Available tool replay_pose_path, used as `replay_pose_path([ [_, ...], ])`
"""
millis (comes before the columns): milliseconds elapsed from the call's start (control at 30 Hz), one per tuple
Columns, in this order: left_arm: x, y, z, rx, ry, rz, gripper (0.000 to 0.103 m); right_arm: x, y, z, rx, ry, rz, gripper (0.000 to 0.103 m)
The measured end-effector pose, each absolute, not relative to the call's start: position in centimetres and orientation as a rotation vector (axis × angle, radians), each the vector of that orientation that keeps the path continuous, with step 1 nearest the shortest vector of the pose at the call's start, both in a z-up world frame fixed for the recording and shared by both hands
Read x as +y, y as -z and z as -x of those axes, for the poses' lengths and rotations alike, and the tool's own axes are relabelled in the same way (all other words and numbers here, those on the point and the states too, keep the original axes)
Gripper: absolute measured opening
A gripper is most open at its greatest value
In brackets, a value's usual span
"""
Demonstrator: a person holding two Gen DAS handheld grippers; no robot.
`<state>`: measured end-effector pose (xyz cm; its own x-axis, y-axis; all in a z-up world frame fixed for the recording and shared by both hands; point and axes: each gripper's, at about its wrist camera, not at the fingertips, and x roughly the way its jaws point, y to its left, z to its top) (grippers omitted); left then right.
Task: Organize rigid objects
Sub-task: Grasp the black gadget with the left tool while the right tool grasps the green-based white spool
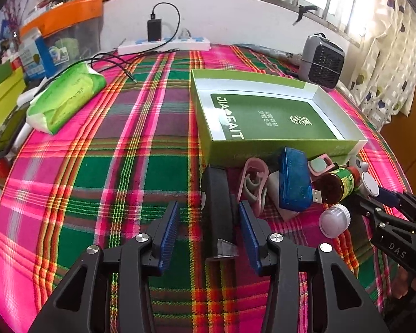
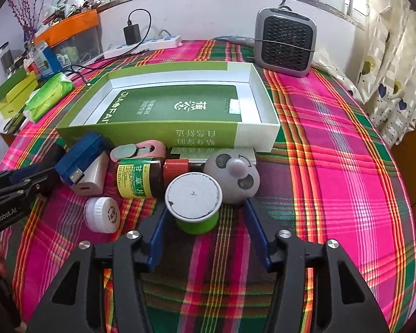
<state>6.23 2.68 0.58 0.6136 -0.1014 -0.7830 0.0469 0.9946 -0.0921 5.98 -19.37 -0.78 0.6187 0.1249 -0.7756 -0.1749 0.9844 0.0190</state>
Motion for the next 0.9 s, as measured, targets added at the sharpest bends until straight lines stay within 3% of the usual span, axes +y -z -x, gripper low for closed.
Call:
replay_pose_path([
  [167, 3.1, -0.6, -6.1, 0.905, 0.078, 0.079, 0.027, -19.6, 0.8, -5.9, 0.882, -0.166, 0.051, 0.042],
  [267, 3.3, -0.6, -6.0, 0.905, 0.079, 0.083, 0.024, -19.7, 0.7, -5.7, 0.88, -0.166, 0.053, 0.035],
  [900, 3.4, -1.4, -4.3, 0.886, 0.079, 0.082, 0.023, -20.2, 0.5, -4.5, 0.869, -0.178, 0.029, 0.035],
])
